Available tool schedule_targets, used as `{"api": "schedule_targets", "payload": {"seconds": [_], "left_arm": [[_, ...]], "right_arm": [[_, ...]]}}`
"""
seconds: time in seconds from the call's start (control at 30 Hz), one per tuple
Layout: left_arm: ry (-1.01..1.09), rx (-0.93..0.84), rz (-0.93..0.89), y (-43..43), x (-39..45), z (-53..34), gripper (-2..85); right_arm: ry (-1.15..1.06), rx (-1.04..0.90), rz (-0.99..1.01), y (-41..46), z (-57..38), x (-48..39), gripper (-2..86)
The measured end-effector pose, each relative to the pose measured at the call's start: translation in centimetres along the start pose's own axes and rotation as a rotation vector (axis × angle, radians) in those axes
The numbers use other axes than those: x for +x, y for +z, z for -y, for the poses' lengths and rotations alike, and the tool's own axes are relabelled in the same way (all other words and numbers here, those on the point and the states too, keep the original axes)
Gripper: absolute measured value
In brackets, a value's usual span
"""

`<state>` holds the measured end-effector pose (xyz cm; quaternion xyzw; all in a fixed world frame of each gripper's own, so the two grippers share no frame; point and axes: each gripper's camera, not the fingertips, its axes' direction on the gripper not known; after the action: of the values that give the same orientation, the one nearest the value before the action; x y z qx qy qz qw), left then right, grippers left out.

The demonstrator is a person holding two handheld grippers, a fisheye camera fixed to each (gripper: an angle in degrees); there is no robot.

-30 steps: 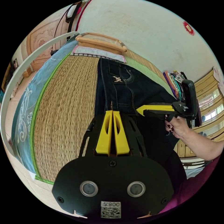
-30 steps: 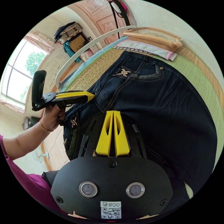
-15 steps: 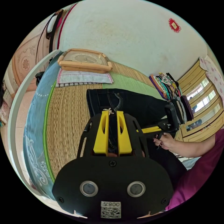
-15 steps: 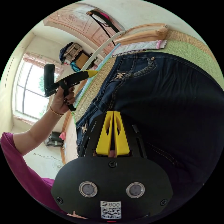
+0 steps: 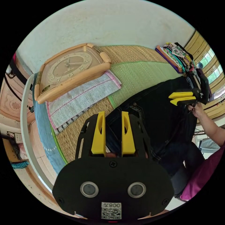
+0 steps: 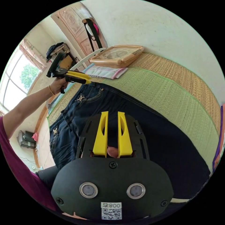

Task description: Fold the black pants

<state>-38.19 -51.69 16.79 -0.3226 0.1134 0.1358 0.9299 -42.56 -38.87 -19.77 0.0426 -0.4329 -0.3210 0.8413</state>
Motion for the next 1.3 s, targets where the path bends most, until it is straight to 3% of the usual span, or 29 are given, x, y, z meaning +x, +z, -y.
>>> {"api": "schedule_targets", "payload": {"seconds": [0.3,0.53,0.83,0.97,1.3], "left_arm": [[0.073,-0.084,-0.045,2.1,0.8,6.0,11.2],[0.089,-0.074,-0.105,2.2,1.1,8.5,11.0],[0.098,-0.094,-0.121,1.3,2.5,11.0,10.4],[0.129,-0.143,-0.141,0.8,4.0,11.9,5.2],[0.109,-0.09,-0.011,-3.8,7.1,11.1,2.4]], "right_arm": [[-0.197,-0.188,-0.272,3.5,4.5,1.4,9.7],[-0.179,-0.221,-0.139,4.0,4.7,3.8,8.8],[-0.171,-0.242,-0.122,3.4,4.0,5.0,8.3],[-0.14,-0.228,-0.11,2.9,3.1,5.7,8.0],[-0.118,-0.262,-0.104,1.1,0.3,6.0,2.7]]}}
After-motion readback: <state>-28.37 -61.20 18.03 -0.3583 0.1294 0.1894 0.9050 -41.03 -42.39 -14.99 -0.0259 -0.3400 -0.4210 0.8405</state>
